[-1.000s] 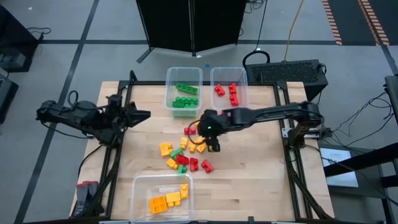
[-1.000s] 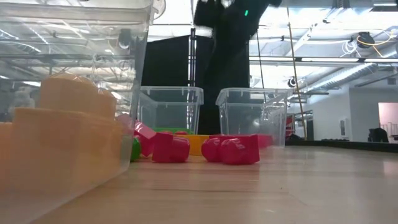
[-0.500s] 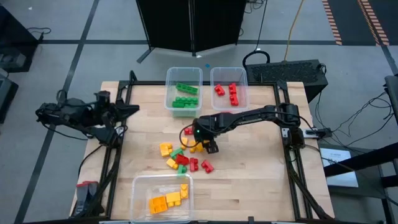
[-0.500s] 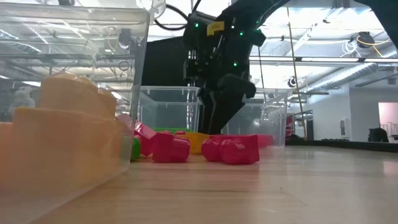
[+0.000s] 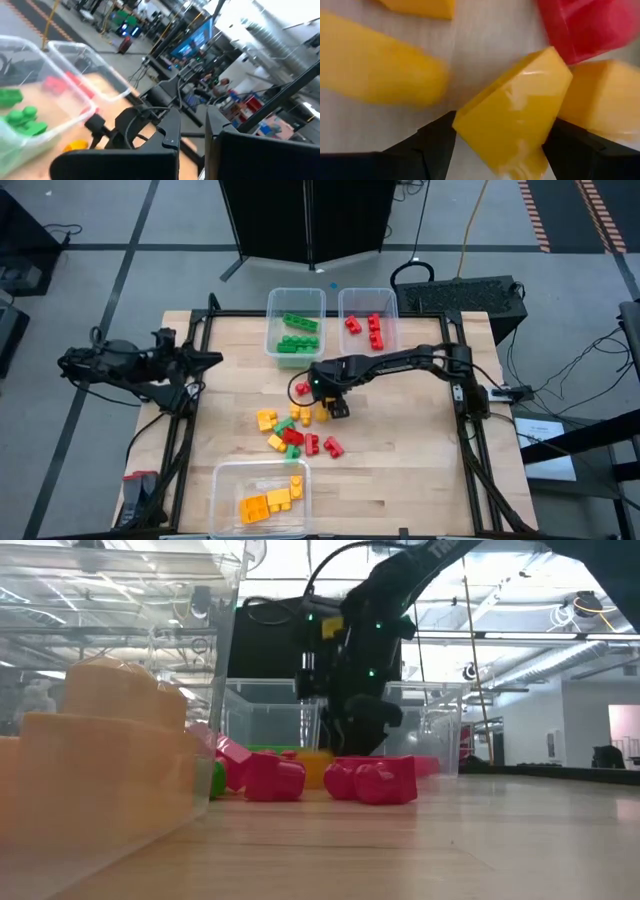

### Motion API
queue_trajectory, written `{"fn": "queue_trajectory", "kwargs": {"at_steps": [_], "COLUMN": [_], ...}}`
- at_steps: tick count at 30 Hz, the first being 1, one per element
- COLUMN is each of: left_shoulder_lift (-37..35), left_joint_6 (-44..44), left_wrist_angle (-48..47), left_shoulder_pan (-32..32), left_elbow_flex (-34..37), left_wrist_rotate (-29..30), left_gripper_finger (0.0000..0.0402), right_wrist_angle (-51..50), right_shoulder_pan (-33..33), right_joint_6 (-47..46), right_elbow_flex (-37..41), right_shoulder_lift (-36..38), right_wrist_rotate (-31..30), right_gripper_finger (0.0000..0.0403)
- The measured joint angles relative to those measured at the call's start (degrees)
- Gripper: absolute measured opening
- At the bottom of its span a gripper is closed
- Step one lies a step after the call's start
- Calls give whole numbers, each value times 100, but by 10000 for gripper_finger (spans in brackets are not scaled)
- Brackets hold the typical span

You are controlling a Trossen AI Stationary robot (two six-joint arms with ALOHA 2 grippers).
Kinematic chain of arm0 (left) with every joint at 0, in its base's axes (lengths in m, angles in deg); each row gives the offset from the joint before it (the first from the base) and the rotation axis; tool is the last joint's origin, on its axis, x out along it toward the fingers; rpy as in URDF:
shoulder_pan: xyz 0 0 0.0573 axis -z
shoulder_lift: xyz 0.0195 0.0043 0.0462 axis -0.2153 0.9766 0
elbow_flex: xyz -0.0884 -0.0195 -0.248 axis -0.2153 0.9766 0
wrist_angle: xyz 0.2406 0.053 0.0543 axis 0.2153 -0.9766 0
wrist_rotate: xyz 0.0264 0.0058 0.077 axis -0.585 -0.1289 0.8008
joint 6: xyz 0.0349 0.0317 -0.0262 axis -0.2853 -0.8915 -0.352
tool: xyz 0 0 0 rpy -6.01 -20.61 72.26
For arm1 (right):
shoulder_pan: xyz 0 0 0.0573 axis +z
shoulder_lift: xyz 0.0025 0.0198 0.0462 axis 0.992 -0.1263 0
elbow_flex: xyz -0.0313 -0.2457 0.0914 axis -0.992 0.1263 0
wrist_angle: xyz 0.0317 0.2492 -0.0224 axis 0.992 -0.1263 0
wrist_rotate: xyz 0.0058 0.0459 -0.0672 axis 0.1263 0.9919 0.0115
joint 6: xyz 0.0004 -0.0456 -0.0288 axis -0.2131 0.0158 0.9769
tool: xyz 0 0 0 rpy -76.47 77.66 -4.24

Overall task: Sort blocks
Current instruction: Put the yellow game piece into the bottom transparent bin

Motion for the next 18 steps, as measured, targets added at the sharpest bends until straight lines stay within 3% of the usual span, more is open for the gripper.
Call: {"fn": "queue_trajectory", "kwargs": {"at_steps": [7, 15, 18], "left_shoulder_lift": [9, 20, 20], "left_joint_6": [284, 226, 173], "left_wrist_angle": [-191, -240, -360], "left_shoulder_pan": [0, 0, 0], "left_elbow_flex": [0, 0, 0], "left_wrist_rotate": [-3, -4, -4], "left_gripper_finger": [0, 0, 0], "right_wrist_angle": [-171, -202, -277], "right_shoulder_pan": [86, 194, 237], "right_joint_6": [-882, -1578, -1906], "right_elbow_flex": [-20, 11, 18], "right_shoulder_lift": [-219, -18, 34], "right_wrist_rotate": [246, 227, 302], "right_gripper_finger": [255, 168, 158]}}
